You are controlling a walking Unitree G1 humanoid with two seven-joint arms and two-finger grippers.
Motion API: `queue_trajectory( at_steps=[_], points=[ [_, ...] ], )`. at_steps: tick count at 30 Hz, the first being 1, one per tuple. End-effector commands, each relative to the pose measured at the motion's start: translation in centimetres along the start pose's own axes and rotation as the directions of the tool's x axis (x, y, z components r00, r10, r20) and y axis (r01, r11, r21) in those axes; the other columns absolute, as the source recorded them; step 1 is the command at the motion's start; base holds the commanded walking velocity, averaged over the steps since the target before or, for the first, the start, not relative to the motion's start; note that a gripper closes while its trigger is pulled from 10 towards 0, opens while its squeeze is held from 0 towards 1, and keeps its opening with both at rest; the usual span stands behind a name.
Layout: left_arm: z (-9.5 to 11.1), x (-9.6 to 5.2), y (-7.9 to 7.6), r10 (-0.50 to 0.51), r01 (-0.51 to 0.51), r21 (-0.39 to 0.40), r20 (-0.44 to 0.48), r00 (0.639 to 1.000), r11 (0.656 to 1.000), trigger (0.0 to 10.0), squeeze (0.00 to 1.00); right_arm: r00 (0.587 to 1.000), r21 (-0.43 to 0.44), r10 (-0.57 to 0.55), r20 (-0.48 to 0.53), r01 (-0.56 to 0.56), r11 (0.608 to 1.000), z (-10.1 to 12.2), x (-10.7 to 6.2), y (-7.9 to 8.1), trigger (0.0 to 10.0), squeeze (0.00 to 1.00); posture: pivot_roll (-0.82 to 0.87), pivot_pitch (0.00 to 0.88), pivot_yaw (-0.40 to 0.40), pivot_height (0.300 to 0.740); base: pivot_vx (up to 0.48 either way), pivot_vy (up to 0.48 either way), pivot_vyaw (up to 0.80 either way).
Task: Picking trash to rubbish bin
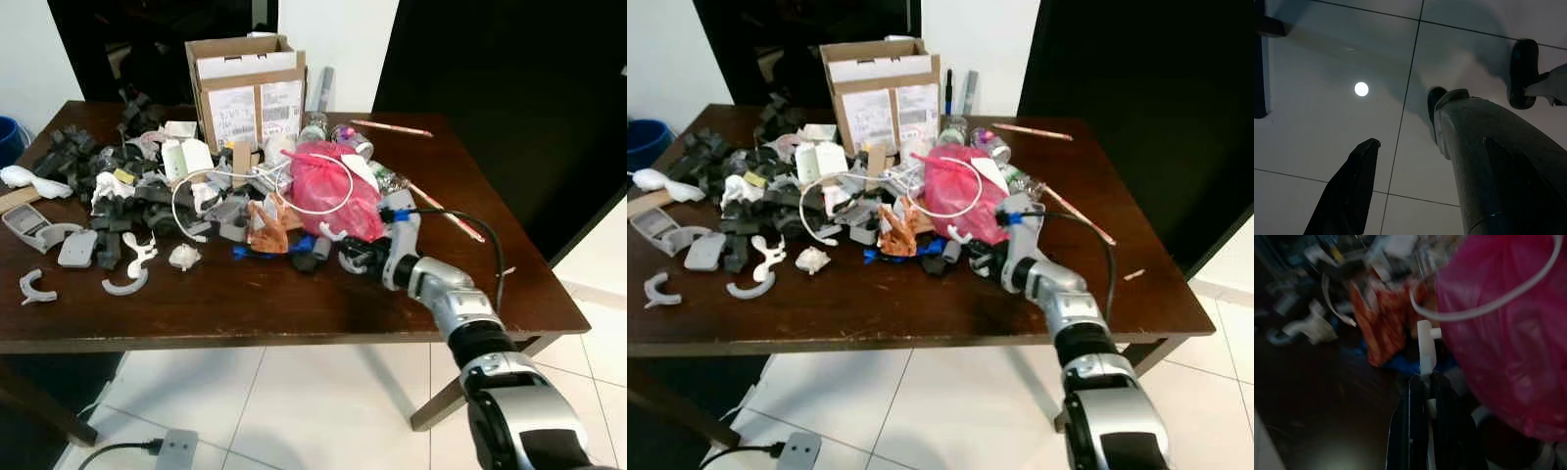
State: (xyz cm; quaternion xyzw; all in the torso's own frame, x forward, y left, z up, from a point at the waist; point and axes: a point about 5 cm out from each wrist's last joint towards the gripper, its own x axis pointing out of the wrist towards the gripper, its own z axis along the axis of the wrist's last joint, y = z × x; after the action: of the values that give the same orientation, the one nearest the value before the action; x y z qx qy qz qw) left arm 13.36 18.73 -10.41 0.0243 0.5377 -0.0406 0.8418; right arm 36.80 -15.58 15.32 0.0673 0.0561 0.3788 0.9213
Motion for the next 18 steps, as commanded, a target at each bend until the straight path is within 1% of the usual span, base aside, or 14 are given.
queue_trajectory(
  at_steps=[1,2,4,5,7,8,10,11,12,13,15,17,18],
  points=[
    [-2.2,-0.2,-0.6,-0.018,0.019,0.007,-0.081,0.997,1.0,10.0,0.0,0.998,0.032,0.039,0.046,-0.041,0.999,0.2,-0.6,0.0,0.0,0.0,0.07,0.101,-0.053,0.74,0.0,0.0,0.0],
    [-2.2,-0.2,-0.6,-0.018,0.019,0.007,-0.081,0.997,1.0,10.0,0.0,0.998,0.032,0.039,0.046,-0.041,0.999,0.2,-0.6,0.0,0.0,0.0,0.07,0.101,-0.053,0.74,0.0,0.0,0.0],
    [-2.3,-0.2,-0.5,-0.018,0.019,0.007,-0.083,0.996,1.0,10.0,0.0,0.983,0.082,0.1,0.153,-0.114,0.99,1.1,-1.3,0.3,0.0,0.0,0.07,0.101,-0.053,0.74,0.0,0.0,0.0],
    [-2.3,-0.2,-0.5,-0.018,0.019,0.007,-0.083,0.996,1.0,10.0,0.0,0.966,0.111,0.138,0.217,-0.165,0.98,1.6,-1.7,0.5,0.0,0.0,0.07,0.1,-0.052,0.74,0.0,0.0,0.0],
    [-2.3,-0.2,-0.5,-0.019,0.019,0.006,-0.083,0.996,1.0,10.0,0.0,0.924,0.135,0.208,0.322,-0.262,0.956,2.3,-2.5,1.0,0.0,0.0,0.07,0.1,-0.051,0.74,0.0,0.0,0.0],
    [-2.3,-0.2,-0.5,-0.019,0.019,0.006,-0.083,0.996,1.0,10.0,0.0,0.924,0.135,0.208,0.322,-0.262,0.956,2.3,-2.5,1.0,0.0,0.0,0.07,0.1,-0.051,0.74,0.0,0.0,0.0],
    [-2.3,-0.3,-0.5,-0.019,0.019,0.007,-0.083,0.996,1.0,10.0,0.0,0.886,0.138,0.266,0.38,-0.338,0.931,2.6,-3.2,1.6,0.0,0.0,0.07,0.098,-0.05,0.74,0.0,0.0,0.0],
    [-2.3,-0.3,-0.4,-0.019,0.019,0.007,-0.082,0.996,1.0,10.0,0.0,0.858,0.13,0.316,0.405,-0.396,0.909,2.7,-3.7,2.2,0.0,0.0,0.06,0.097,-0.048,0.74,0.0,0.0,0.0],
    [-2.3,-0.3,-0.4,-0.019,0.019,0.007,-0.082,0.996,1.0,10.0,0.0,0.858,0.13,0.316,0.405,-0.396,0.909,2.7,-3.7,2.2,0.0,0.0,0.06,0.097,-0.048,0.74,0.0,0.0,0.0],
    [-2.3,-0.3,-0.4,-0.019,0.02,0.008,-0.082,0.996,1.0,10.0,0.0,0.829,0.122,0.375,0.415,-0.459,0.88,2.5,-4.0,2.9,0.0,0.0,0.06,0.097,-0.048,0.74,0.0,0.0,0.0],
    [-2.3,-0.3,-0.4,-0.019,0.02,0.008,-0.082,0.996,1.0,10.0,0.0,0.829,0.122,0.375,0.415,-0.459,0.88,2.5,-4.0,2.9,0.0,0.0,0.06,0.097,-0.048,0.74,0.0,0.0,0.0],
    [-2.2,-0.3,-0.4,-0.019,0.02,0.01,-0.08,0.997,1.0,10.0,0.0,0.754,0.09,0.52,0.402,-0.598,0.796,1.8,-4.8,5.0,0.0,0.0,0.06,0.093,-0.05,0.74,0.0,0.0,0.0],
    [-2.2,-0.3,-0.4,-0.019,0.02,0.01,-0.08,0.997,1.0,10.0,0.0,0.754,0.09,0.52,0.402,-0.598,0.796,1.8,-4.8,5.0,0.0,0.0,0.06,0.093,-0.05,0.74,0.0,0.0,0.0]
  ],
)
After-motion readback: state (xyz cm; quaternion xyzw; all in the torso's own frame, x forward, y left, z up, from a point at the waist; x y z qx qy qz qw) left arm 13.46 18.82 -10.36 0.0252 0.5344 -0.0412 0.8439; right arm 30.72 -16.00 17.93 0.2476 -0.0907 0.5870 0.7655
